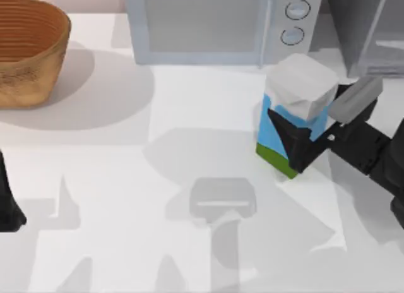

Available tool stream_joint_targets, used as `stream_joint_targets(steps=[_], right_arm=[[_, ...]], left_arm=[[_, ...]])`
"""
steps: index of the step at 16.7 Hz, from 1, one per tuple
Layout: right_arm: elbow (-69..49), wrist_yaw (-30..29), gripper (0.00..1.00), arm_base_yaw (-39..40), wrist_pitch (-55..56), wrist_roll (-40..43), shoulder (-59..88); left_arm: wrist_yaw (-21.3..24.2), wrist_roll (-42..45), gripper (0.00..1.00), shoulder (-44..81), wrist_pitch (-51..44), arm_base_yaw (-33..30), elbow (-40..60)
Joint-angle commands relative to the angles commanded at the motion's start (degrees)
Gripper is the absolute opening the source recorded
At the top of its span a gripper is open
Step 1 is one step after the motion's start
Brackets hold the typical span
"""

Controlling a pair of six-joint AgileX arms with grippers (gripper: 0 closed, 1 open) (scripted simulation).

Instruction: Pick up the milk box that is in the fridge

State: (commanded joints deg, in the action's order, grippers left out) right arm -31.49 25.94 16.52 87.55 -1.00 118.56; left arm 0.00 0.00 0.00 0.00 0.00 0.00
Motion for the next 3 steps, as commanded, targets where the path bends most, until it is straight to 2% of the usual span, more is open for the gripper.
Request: stream_joint_targets(steps=[3], right_arm=[[0.0, 0.0, 1.0, 0.0, 0.0, 0.0, 0.0]], left_arm=[[0.0, 0.0, 1.0, 0.0, 0.0, 0.0, 0.0]])
